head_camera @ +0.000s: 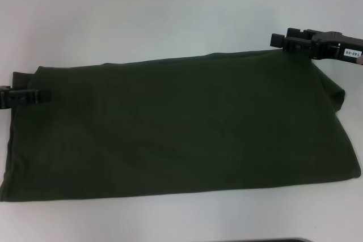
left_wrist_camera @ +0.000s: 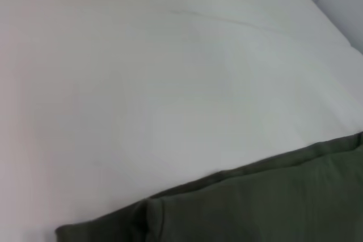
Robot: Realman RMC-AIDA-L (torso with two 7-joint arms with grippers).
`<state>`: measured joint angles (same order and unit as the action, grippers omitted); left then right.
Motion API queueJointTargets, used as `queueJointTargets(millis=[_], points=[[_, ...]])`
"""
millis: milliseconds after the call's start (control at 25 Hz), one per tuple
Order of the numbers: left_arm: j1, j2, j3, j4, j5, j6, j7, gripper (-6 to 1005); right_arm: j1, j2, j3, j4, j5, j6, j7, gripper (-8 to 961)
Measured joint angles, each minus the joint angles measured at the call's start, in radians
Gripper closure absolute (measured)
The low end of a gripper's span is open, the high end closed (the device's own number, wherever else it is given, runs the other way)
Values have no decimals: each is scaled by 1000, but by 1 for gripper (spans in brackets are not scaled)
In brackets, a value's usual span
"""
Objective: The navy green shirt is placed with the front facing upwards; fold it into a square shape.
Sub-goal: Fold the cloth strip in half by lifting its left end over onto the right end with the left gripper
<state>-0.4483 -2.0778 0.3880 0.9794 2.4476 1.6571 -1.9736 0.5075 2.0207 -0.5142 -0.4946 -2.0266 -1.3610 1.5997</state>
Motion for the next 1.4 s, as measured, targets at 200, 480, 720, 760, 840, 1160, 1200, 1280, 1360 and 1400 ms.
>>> queueJointTargets(millis=[200,480,720,760,840,1160,1200,1280,1360,1400], points=[[-1,1,-4,1,22,-11,-13,152,-2,-1,0,1,0,4,0,204],[2,1,-6,-4,54,-93,-40,152,-3,-3,0,-2,0,4,0,204],[4,0,-5,-12,91,-140,-59,153,-3,-2,0,-2,0,4,0,204],[4,-1,-3,-12,92,-141,-60,153,-3,-2,0,-2,0,4,1,204],[4,-2,0,-13,96,-141,-61,154,-3,-2,0,-2,0,2,1,204],[10,-4,-2,-16,119,-155,-62,155,-5,-2,0,-2,0,1,2,205],[11,-4,-2,-17,122,-158,-63,155,-5,-2,0,-1,-1,1,2,205],[11,-4,-3,-20,134,-160,-65,155,-4,-2,0,-1,-1,1,2,205],[9,-4,-3,-22,146,-161,-67,155,-4,-2,0,-1,-1,1,2,205],[8,-4,-2,-22,150,-162,-70,155,-4,-2,0,-1,-1,2,2,205]])
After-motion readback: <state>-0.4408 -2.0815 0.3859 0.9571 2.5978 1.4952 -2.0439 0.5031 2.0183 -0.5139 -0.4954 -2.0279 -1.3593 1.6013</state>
